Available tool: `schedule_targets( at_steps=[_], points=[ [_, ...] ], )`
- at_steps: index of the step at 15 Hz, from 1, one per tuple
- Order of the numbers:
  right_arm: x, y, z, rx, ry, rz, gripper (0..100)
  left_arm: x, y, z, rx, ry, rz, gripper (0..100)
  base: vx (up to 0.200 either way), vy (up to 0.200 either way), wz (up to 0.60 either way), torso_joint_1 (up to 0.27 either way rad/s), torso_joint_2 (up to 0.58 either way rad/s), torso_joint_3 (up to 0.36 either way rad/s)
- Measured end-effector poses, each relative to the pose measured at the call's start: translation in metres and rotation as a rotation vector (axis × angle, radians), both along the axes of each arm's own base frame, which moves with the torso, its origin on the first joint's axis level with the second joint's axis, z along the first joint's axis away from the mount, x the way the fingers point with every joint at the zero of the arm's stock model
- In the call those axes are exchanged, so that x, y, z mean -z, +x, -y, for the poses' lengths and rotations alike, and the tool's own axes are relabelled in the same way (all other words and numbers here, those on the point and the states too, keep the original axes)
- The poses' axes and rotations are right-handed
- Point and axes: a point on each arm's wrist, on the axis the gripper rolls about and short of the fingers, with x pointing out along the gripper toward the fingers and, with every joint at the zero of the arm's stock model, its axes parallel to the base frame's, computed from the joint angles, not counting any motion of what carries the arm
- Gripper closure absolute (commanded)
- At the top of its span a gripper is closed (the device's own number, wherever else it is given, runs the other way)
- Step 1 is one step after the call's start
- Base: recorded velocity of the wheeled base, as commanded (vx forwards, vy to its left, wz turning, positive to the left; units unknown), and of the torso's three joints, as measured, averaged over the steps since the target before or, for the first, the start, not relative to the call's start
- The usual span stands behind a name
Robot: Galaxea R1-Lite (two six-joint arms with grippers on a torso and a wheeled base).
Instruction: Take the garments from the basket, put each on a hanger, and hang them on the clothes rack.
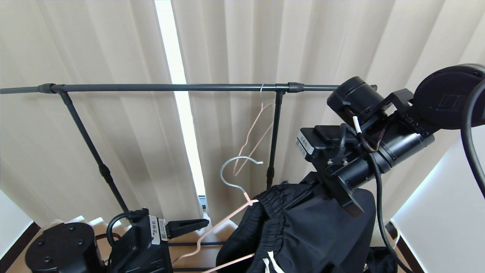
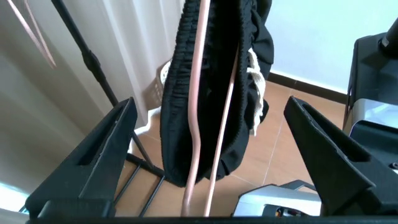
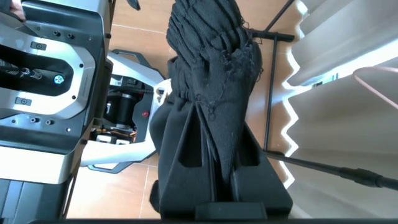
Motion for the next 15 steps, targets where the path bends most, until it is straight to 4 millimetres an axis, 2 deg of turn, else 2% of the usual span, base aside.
schedule_targets(
  at_steps=[3,6,8,10,12,15],
  points=[
    [0.002,-0.003,0.003,0.002,-0.001,-0.003,100,-0.009,0.004,-0.013,-0.007,-0.078,-0.044,0,0.0,0.0,0.0,0.0,0.0,0.0],
    [0.008,-0.005,0.004,0.003,0.022,0.03,100,-0.017,0.01,-0.035,0.043,-0.188,-0.164,0,0.0,0.0,0.0,0.0,0.0,0.0],
    [0.012,-0.009,0.007,0.004,0.027,0.035,100,-0.023,0.019,-0.047,-0.001,-0.276,-0.271,0,0.0,0.0,0.0,0.0,0.0,0.0],
    [0.011,-0.016,0.011,0.004,0.027,0.035,100,-0.026,0.031,-0.054,-0.04,-0.32,-0.306,0,0.0,0.0,0.0,0.0,0.0,0.0],
    [0.002,-0.026,0.017,0.002,0.043,0.052,100,-0.02,0.048,-0.062,-0.077,-0.34,-0.356,0,0.0,0.0,0.0,0.0,0.0,0.0],
    [-0.01,-0.039,0.025,0.0,0.07,0.085,100,0.0,0.071,-0.069,-0.106,-0.331,-0.428,0,0.0,0.0,0.0,0.0,0.0,0.0]
  ],
)
